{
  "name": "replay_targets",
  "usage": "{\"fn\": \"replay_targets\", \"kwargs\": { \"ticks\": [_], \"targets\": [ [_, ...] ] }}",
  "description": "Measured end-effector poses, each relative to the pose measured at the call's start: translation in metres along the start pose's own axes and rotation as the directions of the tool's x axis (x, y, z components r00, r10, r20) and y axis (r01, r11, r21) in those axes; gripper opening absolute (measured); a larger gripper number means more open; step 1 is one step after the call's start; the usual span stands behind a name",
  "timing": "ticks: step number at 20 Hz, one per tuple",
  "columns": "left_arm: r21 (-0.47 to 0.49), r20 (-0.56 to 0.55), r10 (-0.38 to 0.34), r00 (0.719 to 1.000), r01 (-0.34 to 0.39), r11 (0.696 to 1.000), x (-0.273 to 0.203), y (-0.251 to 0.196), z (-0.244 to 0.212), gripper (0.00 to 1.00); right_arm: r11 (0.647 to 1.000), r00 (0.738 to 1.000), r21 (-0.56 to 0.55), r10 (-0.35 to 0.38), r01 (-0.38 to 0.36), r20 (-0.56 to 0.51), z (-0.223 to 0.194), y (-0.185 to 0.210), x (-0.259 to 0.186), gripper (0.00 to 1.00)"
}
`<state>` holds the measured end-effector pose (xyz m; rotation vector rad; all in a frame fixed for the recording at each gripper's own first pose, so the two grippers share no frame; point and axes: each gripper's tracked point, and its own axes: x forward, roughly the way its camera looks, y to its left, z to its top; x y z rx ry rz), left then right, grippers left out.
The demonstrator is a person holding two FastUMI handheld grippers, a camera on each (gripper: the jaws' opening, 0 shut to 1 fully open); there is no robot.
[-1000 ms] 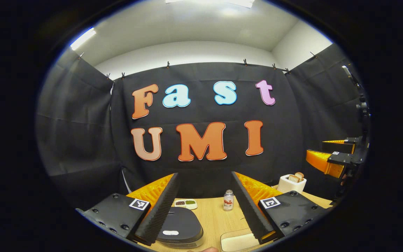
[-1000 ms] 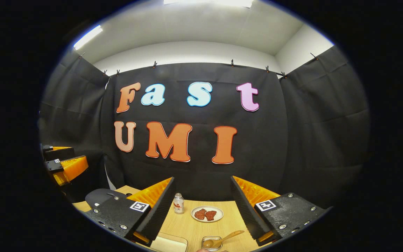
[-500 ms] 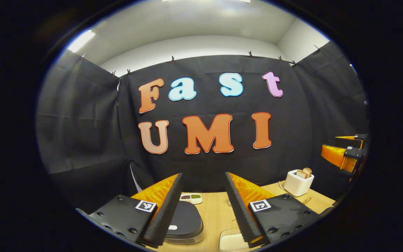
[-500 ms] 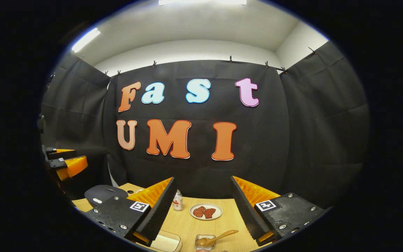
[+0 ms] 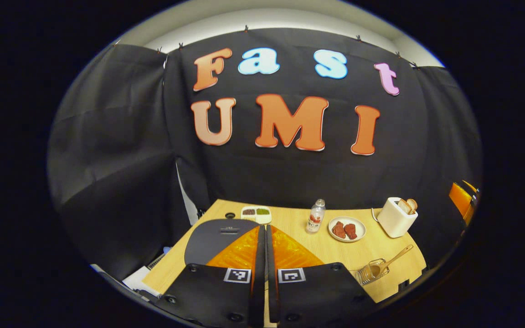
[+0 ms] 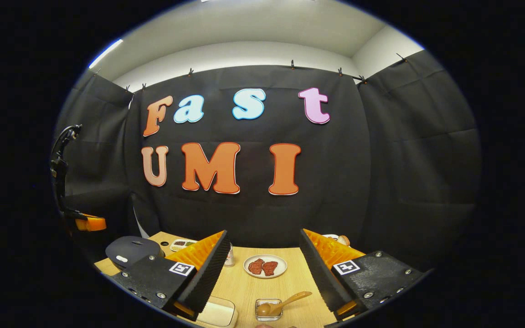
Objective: Close the left gripper, press the button to open the rice cooker; take a wooden spoon from the chopstick holder with the right hand, scoop a spoonful of rice and pour it into the rice cooker, then put the wooden spoon back into the chopstick holder.
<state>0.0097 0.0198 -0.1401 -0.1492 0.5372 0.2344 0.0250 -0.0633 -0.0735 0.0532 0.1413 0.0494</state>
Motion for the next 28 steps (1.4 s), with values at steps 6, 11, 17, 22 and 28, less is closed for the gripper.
{"fn": "replay_targets", "kwargs": {
  "ticks": [6,11,17,22,28],
  "targets": [
    [-0.147,-0.298,-0.087,0.950,0.044,0.988,0.043,0.039,-0.037,0.07,0.999,0.998,-0.017,-0.042,0.042,-0.037,-0.016,0.010,0.007,0.95],
    [-0.261,-0.497,-0.149,0.855,0.017,0.965,0.069,0.060,-0.071,0.09,0.997,0.992,-0.011,-0.081,0.081,-0.094,-0.037,0.004,0.011,0.95],
    [-0.351,-0.632,-0.196,0.750,-0.051,0.935,0.085,0.065,-0.130,0.11,0.994,0.980,-0.033,-0.111,0.107,-0.164,-0.067,-0.007,0.014,0.95],
    [-0.358,-0.646,-0.176,0.743,-0.091,0.929,0.090,0.074,-0.148,0.04,0.993,0.973,-0.045,-0.112,0.105,-0.201,-0.084,-0.007,0.018,0.95],
    [-0.143,-0.414,0.017,0.910,-0.084,0.986,0.083,0.070,-0.137,0.07,0.997,0.956,-0.031,-0.077,0.072,-0.284,-0.113,0.003,0.026,0.95]
  ]
}}
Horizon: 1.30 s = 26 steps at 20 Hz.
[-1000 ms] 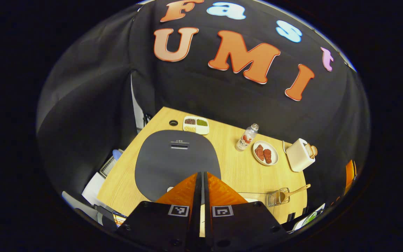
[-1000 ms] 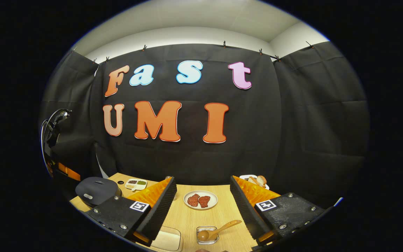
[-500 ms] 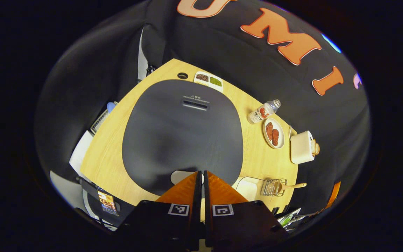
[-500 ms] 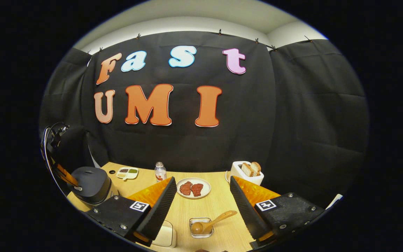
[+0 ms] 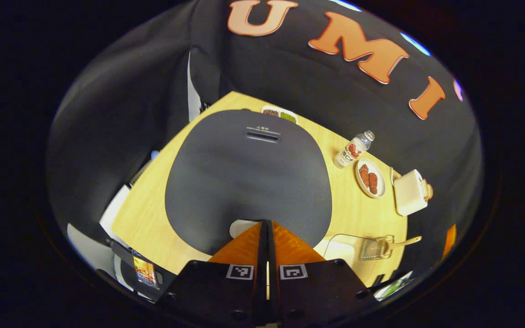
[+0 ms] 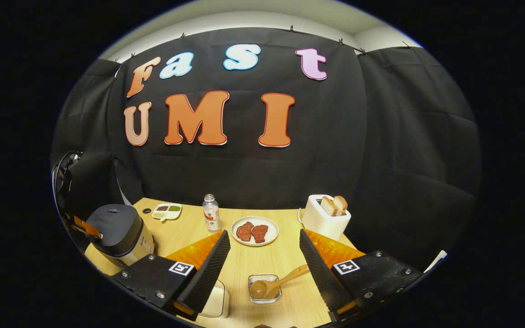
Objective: Close the left gripper, press the button to open the rice cooker; take a wooden spoon from the chopstick holder with the right hand, scoop a spoonful of rice and pour it into the rice cooker, then put the wooden spoon back into the chopstick holder.
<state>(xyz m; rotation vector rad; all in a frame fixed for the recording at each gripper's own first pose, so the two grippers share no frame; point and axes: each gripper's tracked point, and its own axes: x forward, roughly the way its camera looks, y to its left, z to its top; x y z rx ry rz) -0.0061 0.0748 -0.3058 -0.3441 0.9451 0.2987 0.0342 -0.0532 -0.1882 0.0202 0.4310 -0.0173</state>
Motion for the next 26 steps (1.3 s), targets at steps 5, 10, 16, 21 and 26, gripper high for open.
{"fn": "replay_targets", "kwargs": {
  "ticks": [5,10,16,21,26],
  "targets": [
    [0.108,0.396,0.082,0.915,-0.135,0.985,-0.053,-0.007,0.056,0.07,0.999,0.998,0.038,0.003,0.000,-0.066,-0.020,-0.001,0.009,0.96],
    [0.153,0.606,0.051,0.794,-0.179,0.972,-0.103,-0.028,0.095,0.09,0.995,0.992,0.090,-0.020,0.032,-0.126,-0.046,-0.016,0.015,0.95],
    [0.220,0.680,-0.034,0.732,-0.160,0.962,-0.128,-0.047,0.101,0.38,0.990,0.983,0.131,-0.029,0.054,-0.184,-0.072,-0.028,0.023,0.96],
    [0.227,0.684,-0.045,0.728,-0.154,0.962,-0.132,-0.046,0.094,0.75,0.987,0.976,0.153,-0.019,0.053,-0.216,-0.087,-0.031,0.029,0.95],
    [0.215,0.708,-0.026,0.706,-0.180,0.960,-0.142,-0.039,0.092,0.93,0.984,0.966,0.170,-0.014,0.060,-0.258,-0.107,-0.035,0.033,0.95]
  ]
}}
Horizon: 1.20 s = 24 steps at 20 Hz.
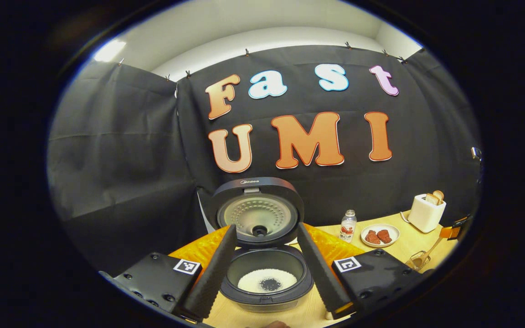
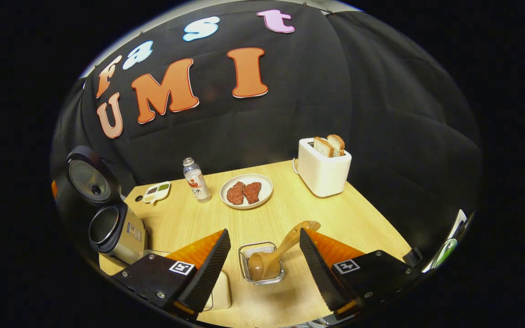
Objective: Close the left gripper, press the button to open the rice cooker; take a wooden spoon from the chopstick holder with the right hand, scoop a spoonful of rice and pour it into the rice cooker, then put the wooden spoon back into the chopstick holder.
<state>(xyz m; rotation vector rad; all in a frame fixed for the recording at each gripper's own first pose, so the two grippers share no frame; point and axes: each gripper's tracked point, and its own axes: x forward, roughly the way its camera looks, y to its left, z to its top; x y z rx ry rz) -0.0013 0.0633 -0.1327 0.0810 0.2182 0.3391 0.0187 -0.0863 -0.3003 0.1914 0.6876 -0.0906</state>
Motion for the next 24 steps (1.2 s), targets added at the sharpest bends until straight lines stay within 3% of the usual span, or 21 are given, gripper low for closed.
{"fn": "replay_targets", "kwargs": {
  "ticks": [1,2,5,6,8,9,13,15,16,17,20,21,24],
  "targets": [
    [0.007,-0.001,0.004,1.000,-0.004,1.000,-0.002,0.000,-0.002,0.99,1.000,1.000,0.003,-0.002,0.002,-0.006,-0.003,-0.003,0.003,0.95],
    [0.014,-0.001,0.006,1.000,-0.006,1.000,-0.004,0.000,-0.002,0.84,1.000,1.000,0.003,-0.014,0.014,-0.020,-0.009,-0.008,0.005,0.95],
    [0.030,-0.001,0.009,1.000,-0.009,1.000,-0.009,-0.002,-0.002,0.99,0.999,0.997,0.025,-0.031,0.032,-0.064,-0.024,-0.017,0.017,0.95],
    [0.032,-0.002,0.007,1.000,-0.007,0.999,-0.009,-0.004,-0.002,0.84,0.999,0.997,0.035,-0.033,0.036,-0.076,-0.029,-0.019,0.024,0.95],
    [0.038,-0.005,0.004,1.000,-0.004,0.999,-0.010,-0.005,-0.002,0.84,0.998,0.993,0.042,-0.049,0.054,-0.106,-0.038,-0.025,0.041,0.94],
    [0.044,-0.007,0.005,1.000,-0.005,0.999,-0.012,-0.006,-0.002,0.91,0.997,0.991,0.052,-0.058,0.064,-0.117,-0.041,-0.029,0.050,0.94],
    [0.058,-0.012,0.016,1.000,-0.015,0.998,-0.019,-0.002,-0.004,0.95,0.981,0.990,0.188,-0.029,0.055,-0.140,-0.040,-0.030,0.078,0.82],
    [0.060,-0.023,0.025,0.999,-0.023,0.998,-0.021,0.003,-0.007,0.92,0.974,0.992,0.224,-0.014,0.043,-0.128,-0.037,-0.026,0.086,0.73],
    [0.060,-0.026,0.029,0.999,-0.027,0.998,-0.021,0.005,-0.008,0.92,0.973,0.992,0.226,-0.014,0.043,-0.129,-0.037,-0.026,0.090,0.61],
    [0.060,-0.030,0.031,0.999,-0.029,0.998,-0.022,0.007,-0.010,0.91,0.973,0.991,0.226,-0.023,0.053,-0.132,-0.039,-0.027,0.095,0.59],
    [0.057,-0.034,0.032,0.999,-0.030,0.998,-0.021,0.010,-0.011,0.91,0.963,0.991,0.266,-0.006,0.042,-0.136,-0.038,-0.020,0.094,0.27],
    [0.059,-0.036,0.032,0.999,-0.030,0.998,-0.021,0.011,-0.013,0.92,0.961,0.990,0.272,-0.006,0.044,-0.140,-0.039,-0.018,0.091,0.29],
    [0.059,-0.032,0.022,0.999,-0.020,0.998,-0.018,0.012,-0.012,0.91,0.965,0.993,0.259,-0.001,0.032,-0.117,-0.036,-0.012,0.079,0.17]
  ]
}}
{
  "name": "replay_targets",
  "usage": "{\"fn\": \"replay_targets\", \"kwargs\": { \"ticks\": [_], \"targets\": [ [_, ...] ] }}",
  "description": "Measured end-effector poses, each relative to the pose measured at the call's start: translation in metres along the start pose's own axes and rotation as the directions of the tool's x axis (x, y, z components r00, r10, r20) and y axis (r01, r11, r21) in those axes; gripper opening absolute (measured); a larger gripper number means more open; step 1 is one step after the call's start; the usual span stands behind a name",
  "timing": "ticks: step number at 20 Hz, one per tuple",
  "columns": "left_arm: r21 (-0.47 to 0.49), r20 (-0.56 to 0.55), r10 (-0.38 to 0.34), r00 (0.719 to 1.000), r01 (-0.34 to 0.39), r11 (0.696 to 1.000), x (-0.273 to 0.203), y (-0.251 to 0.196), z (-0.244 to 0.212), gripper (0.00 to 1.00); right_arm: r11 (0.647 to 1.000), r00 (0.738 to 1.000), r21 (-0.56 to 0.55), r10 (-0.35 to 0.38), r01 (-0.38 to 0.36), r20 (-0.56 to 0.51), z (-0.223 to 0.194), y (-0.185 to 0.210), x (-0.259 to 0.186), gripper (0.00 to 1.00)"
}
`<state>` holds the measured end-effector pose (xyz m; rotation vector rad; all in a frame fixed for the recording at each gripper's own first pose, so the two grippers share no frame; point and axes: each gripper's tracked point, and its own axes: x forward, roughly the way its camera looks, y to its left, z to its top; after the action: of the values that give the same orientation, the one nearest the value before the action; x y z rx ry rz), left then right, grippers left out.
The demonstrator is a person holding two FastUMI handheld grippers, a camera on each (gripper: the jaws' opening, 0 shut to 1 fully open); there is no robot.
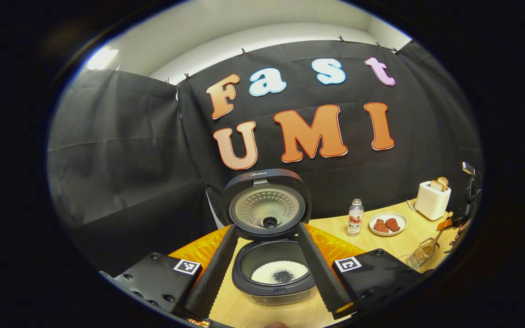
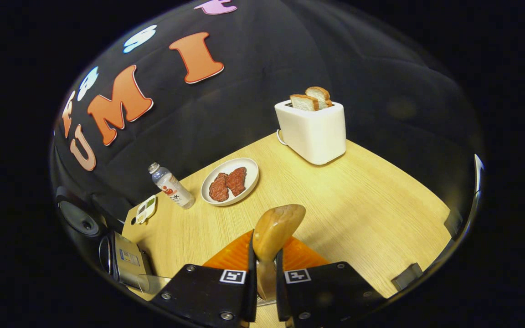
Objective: Close the left gripper, press the button to open the rice cooker; take a wooden spoon from the chopstick holder with the right hand, scoop a spoonful of rice and pour it into the rice cooker, then put the wooden spoon back into the chopstick holder.
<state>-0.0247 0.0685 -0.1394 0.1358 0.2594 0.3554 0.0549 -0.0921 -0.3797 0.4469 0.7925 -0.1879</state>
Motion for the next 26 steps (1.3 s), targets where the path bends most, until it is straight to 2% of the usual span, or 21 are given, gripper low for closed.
{"fn": "replay_targets", "kwargs": {
  "ticks": [4,7,8,9,13,17,20,23,26],
  "targets": [
    [-0.015,0.003,-0.013,1.000,0.013,1.000,0.003,0.002,-0.001,0.92,0.999,0.998,-0.043,0.000,0.003,0.056,0.015,0.011,-0.022,0.12],
    [-0.023,0.004,-0.019,1.000,0.019,1.000,0.003,0.007,-0.004,0.92,0.997,0.993,-0.077,0.007,0.002,0.115,0.035,0.022,-0.045,0.13],
    [-0.024,0.003,-0.017,1.000,0.017,1.000,0.004,0.009,-0.005,0.92,0.996,0.990,-0.094,0.007,0.006,0.138,0.042,0.025,-0.053,0.08],
    [-0.028,-0.001,-0.017,1.000,0.017,0.999,0.004,0.012,-0.007,0.92,0.994,0.987,-0.110,0.013,0.005,0.161,0.049,0.029,-0.062,0.12],
    [-0.049,-0.010,-0.006,1.000,0.005,0.999,0.008,0.023,-0.012,0.92,0.989,0.975,-0.137,0.092,-0.065,0.201,0.063,0.060,-0.097,0.12],
    [-0.061,-0.024,0.007,1.000,-0.008,0.998,0.009,0.033,-0.018,0.92,0.965,0.959,-0.149,0.237,-0.215,0.156,0.044,0.114,-0.120,0.12],
    [-0.056,-0.022,0.015,1.000,-0.016,0.998,0.010,0.037,-0.018,0.92,0.941,0.946,-0.177,0.309,-0.289,0.099,0.017,0.149,-0.125,0.12],
    [-0.046,-0.026,0.014,1.000,-0.016,0.999,0.009,0.039,-0.020,0.92,0.920,0.948,-0.267,0.313,-0.287,0.058,-0.008,0.166,-0.119,0.12],
    [-0.041,-0.036,0.015,0.999,-0.016,0.999,0.007,0.039,-0.024,0.92,0.892,0.959,-0.382,0.281,-0.242,0.048,-0.031,0.175,-0.105,0.12]
  ]
}}
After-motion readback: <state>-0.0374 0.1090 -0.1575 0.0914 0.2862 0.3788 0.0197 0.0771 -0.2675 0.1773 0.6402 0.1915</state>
